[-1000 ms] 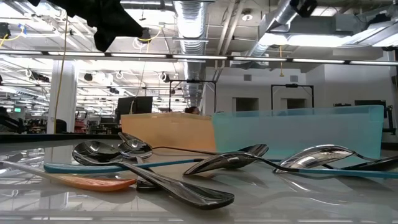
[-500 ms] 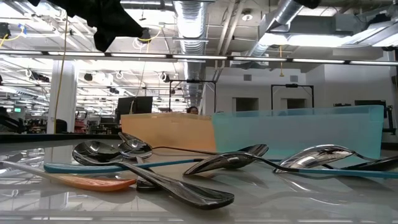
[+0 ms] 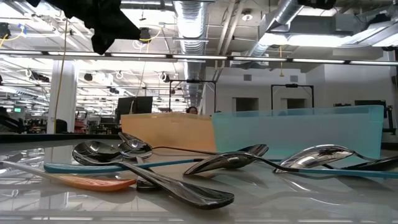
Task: Sort silverware by color (type)
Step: Put the black spoon into the pink bin
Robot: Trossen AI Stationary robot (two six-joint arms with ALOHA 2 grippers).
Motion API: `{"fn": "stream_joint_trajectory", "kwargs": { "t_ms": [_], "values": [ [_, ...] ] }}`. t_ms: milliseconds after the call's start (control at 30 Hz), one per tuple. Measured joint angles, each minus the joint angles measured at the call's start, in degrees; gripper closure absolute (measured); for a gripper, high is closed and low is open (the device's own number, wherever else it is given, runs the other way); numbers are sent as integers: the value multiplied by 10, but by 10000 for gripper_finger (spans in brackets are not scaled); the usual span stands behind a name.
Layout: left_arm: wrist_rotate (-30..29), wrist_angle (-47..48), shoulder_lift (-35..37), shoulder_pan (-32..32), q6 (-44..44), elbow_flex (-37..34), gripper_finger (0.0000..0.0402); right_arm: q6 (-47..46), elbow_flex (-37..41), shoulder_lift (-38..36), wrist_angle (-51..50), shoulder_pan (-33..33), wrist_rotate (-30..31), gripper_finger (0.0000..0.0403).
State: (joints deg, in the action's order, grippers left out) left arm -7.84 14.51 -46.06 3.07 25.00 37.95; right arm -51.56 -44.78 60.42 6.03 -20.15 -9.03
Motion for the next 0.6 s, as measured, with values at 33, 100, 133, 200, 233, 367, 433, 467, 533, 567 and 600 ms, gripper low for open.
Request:
{"fn": "stream_joint_trajectory", "kwargs": {
  "t_ms": [33, 100, 133, 200, 233, 367, 433, 467, 533, 567, 600],
  "values": [
    [5, 5, 0, 0, 2, 0, 360, -10, -2, 6, -1, -4, 15, 264],
    [14, 13, 0, 0, 21, 0, 360, -22, -17, 23, 0, -13, 39, 264],
    [18, 18, 0, 0, 32, 0, 360, -24, -25, 33, 2, -16, 48, 264],
    [34, 22, 0, 0, 43, 0, 360, -22, -41, 54, 0, -22, 60, 264],
    [44, 25, 0, 0, 45, 0, 360, -22, -49, 67, 0, -25, 66, 265],
    [80, 29, 0, 0, 40, 0, 360, -22, -85, 125, -38, -29, 75, 270],
    [91, 29, 0, 0, 30, 0, 360, -26, -111, 156, -79, -35, 76, 274],
    [90, 29, 0, 0, 26, 0, 360, -27, -125, 174, -104, -37, 77, 276],
    [90, 29, 0, 0, 19, 0, 360, -29, -163, 212, -141, -43, 77, 280],
    [90, 29, 0, 0, 15, 0, 360, -27, -182, 228, -164, -46, 75, 282],
    [90, 28, 0, 0, 10, 0, 360, -21, -203, 245, -189, -48, 72, 284]
  ]
}}
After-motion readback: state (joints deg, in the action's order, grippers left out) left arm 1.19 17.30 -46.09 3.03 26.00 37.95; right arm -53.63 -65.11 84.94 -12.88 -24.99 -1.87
